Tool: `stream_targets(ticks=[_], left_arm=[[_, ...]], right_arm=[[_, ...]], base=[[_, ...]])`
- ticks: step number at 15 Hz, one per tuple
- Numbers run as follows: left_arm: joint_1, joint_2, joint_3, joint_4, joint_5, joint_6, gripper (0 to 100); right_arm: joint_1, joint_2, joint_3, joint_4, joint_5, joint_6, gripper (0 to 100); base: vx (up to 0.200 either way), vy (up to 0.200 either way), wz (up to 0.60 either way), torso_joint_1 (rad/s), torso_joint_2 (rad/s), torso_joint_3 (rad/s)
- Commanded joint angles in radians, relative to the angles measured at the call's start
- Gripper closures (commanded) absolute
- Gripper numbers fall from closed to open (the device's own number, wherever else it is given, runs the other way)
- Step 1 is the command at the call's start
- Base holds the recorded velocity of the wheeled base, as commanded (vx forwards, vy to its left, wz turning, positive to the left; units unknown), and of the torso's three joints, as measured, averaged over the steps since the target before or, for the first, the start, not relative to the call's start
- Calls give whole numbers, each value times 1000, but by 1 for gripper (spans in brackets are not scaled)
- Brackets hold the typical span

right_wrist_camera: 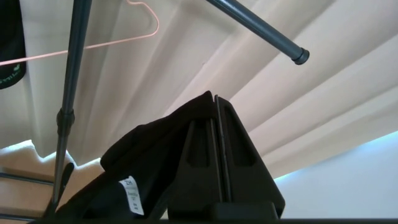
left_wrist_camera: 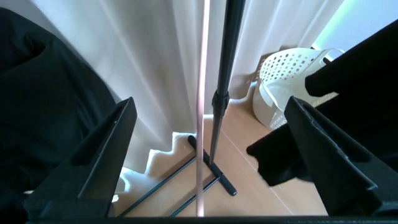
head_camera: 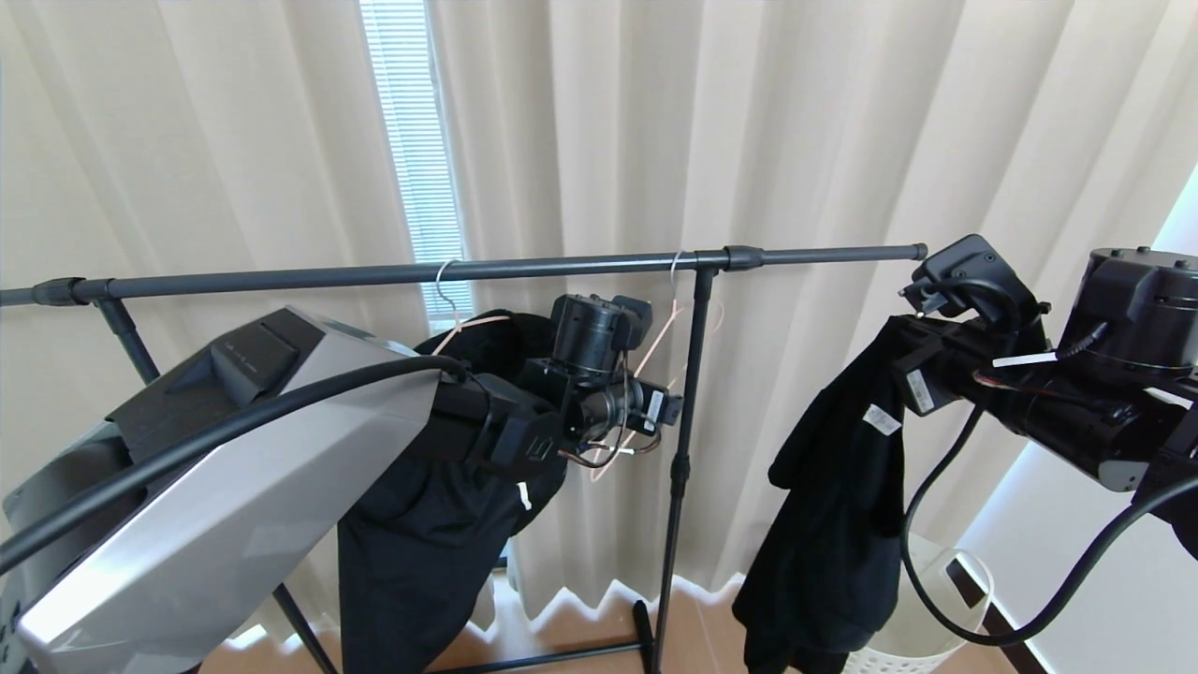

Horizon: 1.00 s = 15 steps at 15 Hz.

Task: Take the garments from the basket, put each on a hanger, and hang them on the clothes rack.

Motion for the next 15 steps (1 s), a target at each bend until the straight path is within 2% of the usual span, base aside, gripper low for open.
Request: stream_targets(ticks=[1, 6, 7, 15], left_arm=[[0, 16, -10, -1, 0, -1, 0], [3, 26, -16, -1, 0, -1, 0], [8, 26, -16, -1, 0, 1, 100], [25, 25, -25, -2, 16, -1, 100]], right_arm=[[1, -3, 2, 0, 0, -9, 100], [1, -3, 4, 0, 2, -18, 100], [1, -3, 2, 0, 2, -18, 100], [1, -3, 10, 0, 5, -20, 100]], base=[[0, 0, 0, 0, 0, 0], [0, 0, 0, 0, 0, 0], [0, 0, 0, 0, 0, 0], [0, 0, 0, 0, 0, 0]])
